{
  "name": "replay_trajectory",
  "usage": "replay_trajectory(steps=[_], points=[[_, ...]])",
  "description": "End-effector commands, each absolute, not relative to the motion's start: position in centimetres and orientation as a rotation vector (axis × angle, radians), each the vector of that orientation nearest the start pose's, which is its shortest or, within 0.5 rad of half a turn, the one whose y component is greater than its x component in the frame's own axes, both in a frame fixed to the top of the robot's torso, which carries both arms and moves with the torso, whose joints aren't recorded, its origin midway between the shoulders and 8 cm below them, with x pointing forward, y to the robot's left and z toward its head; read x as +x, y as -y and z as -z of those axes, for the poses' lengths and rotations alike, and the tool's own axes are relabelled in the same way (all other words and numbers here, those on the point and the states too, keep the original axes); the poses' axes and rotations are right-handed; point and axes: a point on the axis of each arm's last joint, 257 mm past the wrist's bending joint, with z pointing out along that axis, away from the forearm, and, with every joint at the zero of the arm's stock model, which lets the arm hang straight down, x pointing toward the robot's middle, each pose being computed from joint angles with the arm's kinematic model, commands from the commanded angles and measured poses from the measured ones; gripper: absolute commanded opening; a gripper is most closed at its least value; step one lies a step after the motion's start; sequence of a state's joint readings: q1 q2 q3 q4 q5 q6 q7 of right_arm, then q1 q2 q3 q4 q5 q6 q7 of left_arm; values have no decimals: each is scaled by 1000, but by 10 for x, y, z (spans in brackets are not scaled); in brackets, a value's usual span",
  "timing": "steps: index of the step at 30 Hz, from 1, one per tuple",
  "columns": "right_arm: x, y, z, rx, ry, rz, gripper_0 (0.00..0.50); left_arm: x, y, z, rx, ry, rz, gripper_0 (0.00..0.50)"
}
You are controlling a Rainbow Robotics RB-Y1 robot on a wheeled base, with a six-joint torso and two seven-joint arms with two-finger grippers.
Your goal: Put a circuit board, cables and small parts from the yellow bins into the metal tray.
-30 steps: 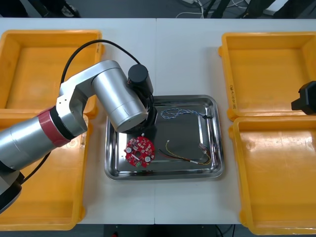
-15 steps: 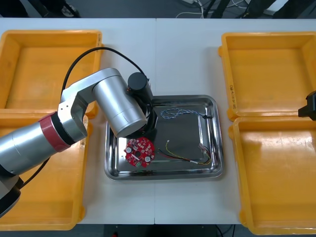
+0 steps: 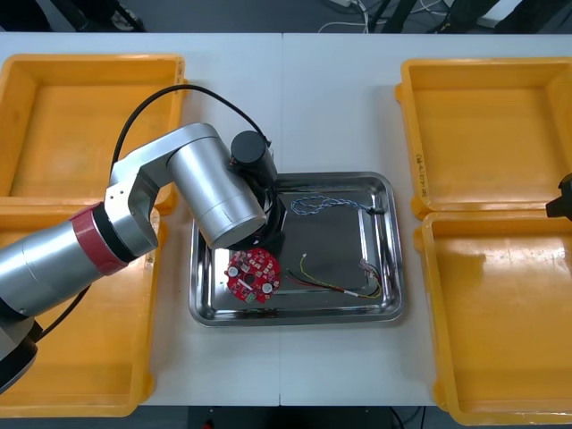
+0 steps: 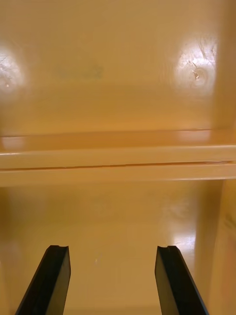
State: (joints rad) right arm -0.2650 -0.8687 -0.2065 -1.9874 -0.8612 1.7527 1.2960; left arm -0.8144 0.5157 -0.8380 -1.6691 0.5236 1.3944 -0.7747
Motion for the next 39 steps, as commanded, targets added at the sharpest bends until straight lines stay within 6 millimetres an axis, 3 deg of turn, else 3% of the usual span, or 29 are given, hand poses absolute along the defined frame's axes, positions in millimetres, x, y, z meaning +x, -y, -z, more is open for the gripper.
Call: replay_trajectory(steps=[1, 12, 24, 27, 39], points=[[422, 421, 153, 79, -2605, 102, 500, 488, -45, 251, 407, -2516, 72, 500], [420, 420, 158, 86, -2612, 84, 500, 477, -75, 197, 438, -2551, -27, 500], [416, 420, 169, 99, -2615, 58, 500, 481, -136, 138, 483, -2555, -110, 500], [416, 419, 170, 98, -2613, 53, 500, 481, -160, 121, 467, -2565, -135, 500], [416, 417, 171, 98, -2614, 43, 500, 490, -223, 89, 372, -2559, -168, 500]])
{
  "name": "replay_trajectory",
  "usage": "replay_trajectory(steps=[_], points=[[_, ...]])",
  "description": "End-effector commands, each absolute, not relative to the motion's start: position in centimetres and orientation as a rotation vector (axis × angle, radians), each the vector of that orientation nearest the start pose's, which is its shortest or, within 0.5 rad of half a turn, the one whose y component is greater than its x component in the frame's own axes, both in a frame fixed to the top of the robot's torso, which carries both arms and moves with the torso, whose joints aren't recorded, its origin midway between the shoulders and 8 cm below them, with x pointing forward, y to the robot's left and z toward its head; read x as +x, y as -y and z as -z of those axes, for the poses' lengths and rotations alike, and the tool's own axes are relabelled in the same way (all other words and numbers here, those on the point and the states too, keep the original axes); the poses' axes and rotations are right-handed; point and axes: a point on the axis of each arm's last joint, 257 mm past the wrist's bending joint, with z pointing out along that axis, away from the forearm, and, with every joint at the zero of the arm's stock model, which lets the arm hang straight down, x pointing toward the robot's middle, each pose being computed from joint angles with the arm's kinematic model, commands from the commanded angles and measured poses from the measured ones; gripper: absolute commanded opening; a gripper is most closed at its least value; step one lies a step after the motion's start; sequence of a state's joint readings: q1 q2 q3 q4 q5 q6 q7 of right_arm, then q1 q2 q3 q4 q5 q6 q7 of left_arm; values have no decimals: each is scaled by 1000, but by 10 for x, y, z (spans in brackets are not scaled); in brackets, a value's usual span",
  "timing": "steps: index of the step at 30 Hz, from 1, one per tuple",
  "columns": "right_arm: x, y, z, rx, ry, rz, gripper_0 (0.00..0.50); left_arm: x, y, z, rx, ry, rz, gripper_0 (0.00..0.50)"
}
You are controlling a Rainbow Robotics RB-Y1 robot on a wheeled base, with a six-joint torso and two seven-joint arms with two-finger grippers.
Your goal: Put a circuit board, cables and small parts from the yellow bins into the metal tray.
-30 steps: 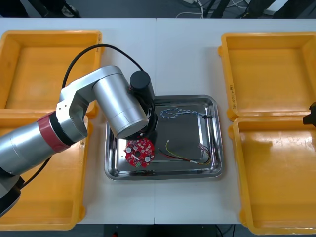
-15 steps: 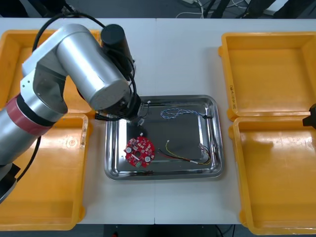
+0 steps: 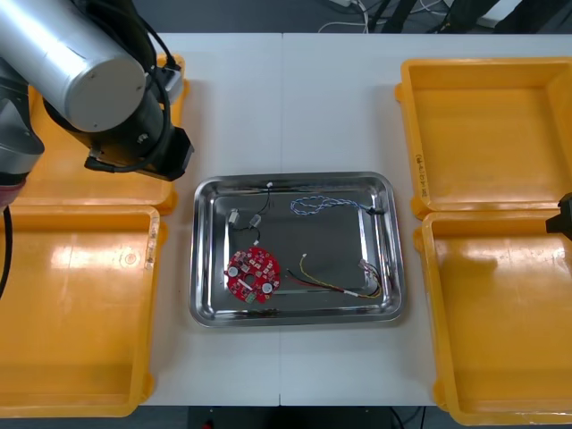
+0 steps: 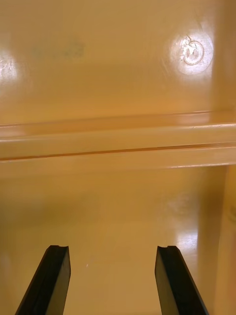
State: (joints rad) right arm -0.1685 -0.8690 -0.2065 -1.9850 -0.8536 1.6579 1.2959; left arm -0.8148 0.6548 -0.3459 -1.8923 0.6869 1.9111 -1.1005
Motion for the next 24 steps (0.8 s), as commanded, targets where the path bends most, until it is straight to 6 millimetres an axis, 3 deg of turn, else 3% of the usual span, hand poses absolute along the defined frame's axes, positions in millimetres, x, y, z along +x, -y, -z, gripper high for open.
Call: replay_trajectory(steps=[1, 16, 24], points=[[416, 417, 171, 98, -2614, 43, 500, 490, -227, 88, 366, -2561, -169, 500], [414, 416, 172, 97, -2624, 35, 500, 480, -307, 80, 208, -2584, -171, 500], [414, 416, 172, 97, -2624, 35, 500, 472, -339, 81, 161, -2595, -193, 500]])
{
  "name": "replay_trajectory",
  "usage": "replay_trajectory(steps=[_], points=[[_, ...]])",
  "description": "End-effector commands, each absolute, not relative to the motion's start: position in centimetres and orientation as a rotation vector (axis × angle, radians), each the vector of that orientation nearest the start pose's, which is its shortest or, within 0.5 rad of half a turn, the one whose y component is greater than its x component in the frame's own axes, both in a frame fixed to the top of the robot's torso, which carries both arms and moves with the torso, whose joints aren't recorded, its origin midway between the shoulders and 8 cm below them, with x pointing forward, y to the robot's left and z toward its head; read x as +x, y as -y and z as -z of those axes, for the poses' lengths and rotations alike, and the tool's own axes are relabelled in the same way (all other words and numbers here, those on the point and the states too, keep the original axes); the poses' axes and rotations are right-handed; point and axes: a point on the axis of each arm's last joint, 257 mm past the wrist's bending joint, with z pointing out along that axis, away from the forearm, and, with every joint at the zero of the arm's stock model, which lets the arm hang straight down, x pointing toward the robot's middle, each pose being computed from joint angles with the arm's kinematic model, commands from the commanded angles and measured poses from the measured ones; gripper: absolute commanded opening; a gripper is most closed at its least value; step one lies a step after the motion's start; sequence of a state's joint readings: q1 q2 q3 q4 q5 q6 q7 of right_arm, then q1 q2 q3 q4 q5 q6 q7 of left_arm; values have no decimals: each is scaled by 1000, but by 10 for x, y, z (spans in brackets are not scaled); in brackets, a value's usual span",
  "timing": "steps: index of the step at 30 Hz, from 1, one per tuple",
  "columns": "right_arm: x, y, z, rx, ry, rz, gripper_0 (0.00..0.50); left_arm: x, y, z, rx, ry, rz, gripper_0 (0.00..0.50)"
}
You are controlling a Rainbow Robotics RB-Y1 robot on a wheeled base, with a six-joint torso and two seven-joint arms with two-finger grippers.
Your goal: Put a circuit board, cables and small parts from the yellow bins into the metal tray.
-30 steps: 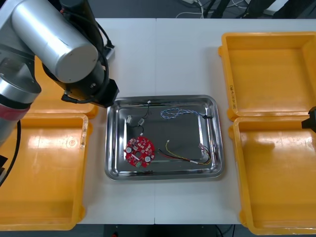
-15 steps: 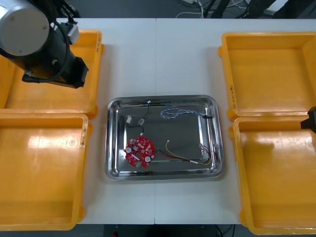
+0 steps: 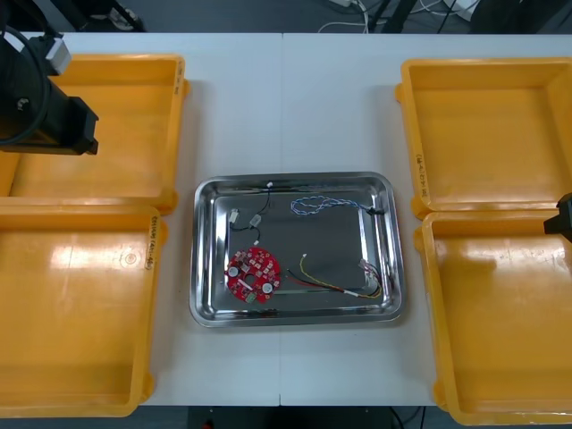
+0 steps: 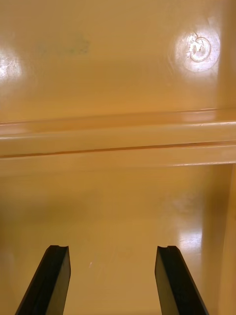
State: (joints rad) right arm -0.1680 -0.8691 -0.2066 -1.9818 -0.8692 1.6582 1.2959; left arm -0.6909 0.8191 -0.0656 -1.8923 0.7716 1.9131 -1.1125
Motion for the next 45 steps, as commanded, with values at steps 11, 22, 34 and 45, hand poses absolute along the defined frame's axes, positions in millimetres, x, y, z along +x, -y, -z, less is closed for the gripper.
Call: replay_trajectory(steps=[11, 22, 34, 45], points=[[414, 416, 172, 97, -2624, 35, 500, 453, -372, 102, 114, -2645, -172, 500], [414, 416, 172, 97, -2624, 35, 500, 437, -388, 123, 93, -2683, -133, 500], [414, 416, 172, 97, -2624, 35, 500, 436, -394, 133, 100, -2660, -98, 500], [414, 416, 172, 97, -2624, 35, 500, 435, -398, 141, 113, -2640, -90, 500]])
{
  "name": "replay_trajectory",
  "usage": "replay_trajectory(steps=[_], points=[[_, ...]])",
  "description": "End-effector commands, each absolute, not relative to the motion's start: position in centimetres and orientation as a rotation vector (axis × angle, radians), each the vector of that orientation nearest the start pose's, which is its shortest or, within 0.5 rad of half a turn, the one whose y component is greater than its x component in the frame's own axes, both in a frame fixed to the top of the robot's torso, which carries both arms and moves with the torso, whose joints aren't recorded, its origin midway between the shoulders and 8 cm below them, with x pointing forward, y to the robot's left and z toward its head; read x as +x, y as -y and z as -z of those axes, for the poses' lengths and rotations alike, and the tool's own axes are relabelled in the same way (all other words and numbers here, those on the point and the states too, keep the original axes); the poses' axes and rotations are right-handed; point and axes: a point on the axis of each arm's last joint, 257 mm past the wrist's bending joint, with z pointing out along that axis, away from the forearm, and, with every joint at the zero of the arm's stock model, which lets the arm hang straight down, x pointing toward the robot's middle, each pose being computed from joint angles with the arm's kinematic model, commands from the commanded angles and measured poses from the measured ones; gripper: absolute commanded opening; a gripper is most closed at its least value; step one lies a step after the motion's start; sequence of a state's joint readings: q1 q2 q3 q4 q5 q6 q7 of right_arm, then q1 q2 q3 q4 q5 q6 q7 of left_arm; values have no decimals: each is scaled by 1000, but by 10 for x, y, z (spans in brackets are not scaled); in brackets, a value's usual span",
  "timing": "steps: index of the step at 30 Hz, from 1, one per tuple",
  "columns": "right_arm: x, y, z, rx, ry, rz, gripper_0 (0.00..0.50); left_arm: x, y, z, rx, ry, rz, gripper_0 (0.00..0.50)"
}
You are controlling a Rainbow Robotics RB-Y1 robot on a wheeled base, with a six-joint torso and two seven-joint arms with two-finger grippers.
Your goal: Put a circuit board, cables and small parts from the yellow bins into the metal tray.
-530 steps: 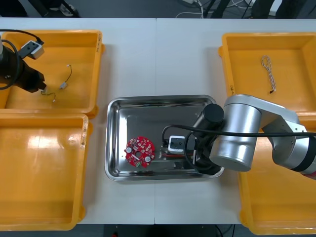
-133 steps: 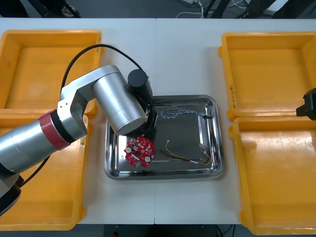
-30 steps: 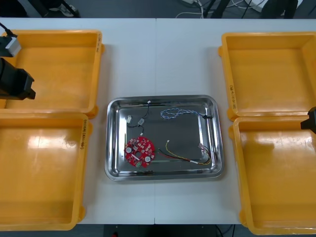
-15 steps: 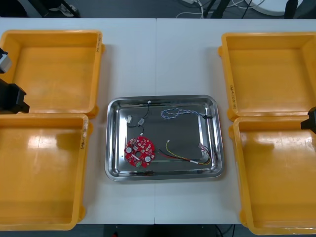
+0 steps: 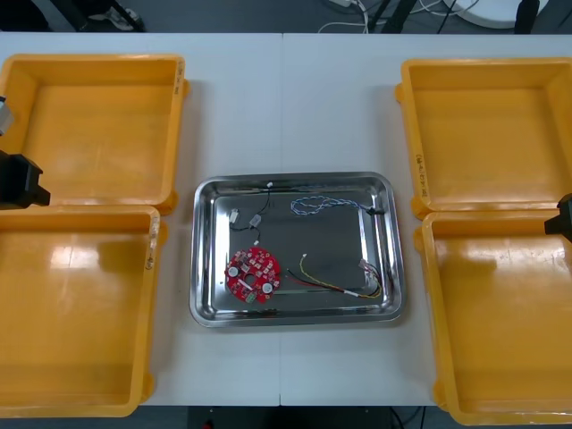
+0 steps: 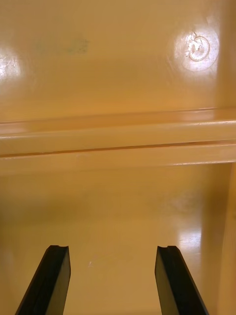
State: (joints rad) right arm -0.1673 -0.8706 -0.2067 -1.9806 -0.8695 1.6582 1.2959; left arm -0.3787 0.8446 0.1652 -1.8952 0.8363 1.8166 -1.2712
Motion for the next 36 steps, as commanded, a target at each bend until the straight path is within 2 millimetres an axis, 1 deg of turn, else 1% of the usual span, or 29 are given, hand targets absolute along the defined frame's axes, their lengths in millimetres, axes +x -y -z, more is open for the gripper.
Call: replay_trajectory(steps=[1, 11, 17, 27, 36], points=[[414, 416, 172, 97, -2624, 35, 500, 433, -397, 143, 117, -2640, -90, 500], [414, 416, 172, 97, -2624, 35, 500, 418, -392, 155, 135, -2643, -83, 500], [414, 416, 172, 97, -2624, 35, 500, 411, -393, 160, 129, -2647, -76, 500], [414, 416, 172, 97, -2624, 35, 500, 404, -397, 170, 117, -2636, -70, 500], [414, 416, 172, 97, -2624, 35, 500, 403, -399, 169, 113, -2635, -71, 500]])
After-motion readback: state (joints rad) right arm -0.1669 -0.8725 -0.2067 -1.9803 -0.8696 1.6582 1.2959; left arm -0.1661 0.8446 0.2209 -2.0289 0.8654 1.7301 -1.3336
